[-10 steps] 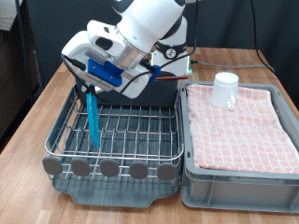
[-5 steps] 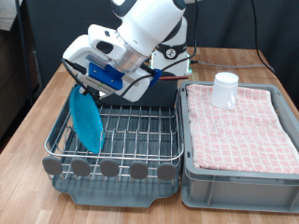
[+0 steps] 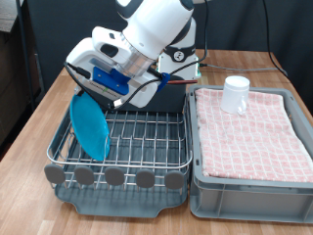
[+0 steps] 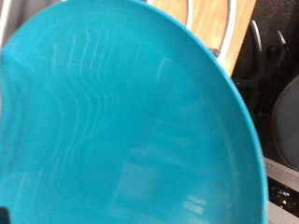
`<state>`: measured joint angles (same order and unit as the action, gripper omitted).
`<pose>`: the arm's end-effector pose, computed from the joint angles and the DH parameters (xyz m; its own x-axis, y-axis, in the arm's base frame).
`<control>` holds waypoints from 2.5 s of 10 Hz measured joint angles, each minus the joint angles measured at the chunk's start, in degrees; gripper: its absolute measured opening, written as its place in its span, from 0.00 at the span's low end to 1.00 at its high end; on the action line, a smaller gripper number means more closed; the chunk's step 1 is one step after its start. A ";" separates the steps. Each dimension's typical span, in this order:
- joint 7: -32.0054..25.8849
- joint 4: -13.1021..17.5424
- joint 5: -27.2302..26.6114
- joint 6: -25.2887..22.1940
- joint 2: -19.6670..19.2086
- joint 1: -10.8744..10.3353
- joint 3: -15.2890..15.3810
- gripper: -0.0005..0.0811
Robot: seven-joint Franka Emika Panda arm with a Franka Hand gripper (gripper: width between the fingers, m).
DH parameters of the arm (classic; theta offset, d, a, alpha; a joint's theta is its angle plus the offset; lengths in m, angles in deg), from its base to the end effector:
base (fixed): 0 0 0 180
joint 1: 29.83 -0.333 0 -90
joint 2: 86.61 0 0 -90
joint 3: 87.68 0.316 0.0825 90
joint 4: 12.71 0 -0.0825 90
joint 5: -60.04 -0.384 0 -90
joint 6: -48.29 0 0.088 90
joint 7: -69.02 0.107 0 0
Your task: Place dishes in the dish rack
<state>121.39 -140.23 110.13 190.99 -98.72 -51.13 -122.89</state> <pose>0.5375 -0.1268 0.3028 0.8812 -0.3033 0.3626 -0.4586 -0.7347 0.4999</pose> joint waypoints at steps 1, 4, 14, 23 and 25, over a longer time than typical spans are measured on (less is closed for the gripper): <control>-3.02 -0.02 -3.08 1.59 0.01 0.38 0.22 0.93; -9.30 0.02 -6.47 2.38 2.23 0.82 0.21 0.98; -32.11 0.82 -22.31 -15.31 19.32 -0.69 3.01 0.99; -29.81 1.16 -28.00 -25.27 22.67 -5.35 9.98 0.99; -24.97 0.50 -32.49 -25.24 23.47 -6.78 12.38 0.99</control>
<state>96.42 -139.72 77.64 165.75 -75.25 -57.91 -110.51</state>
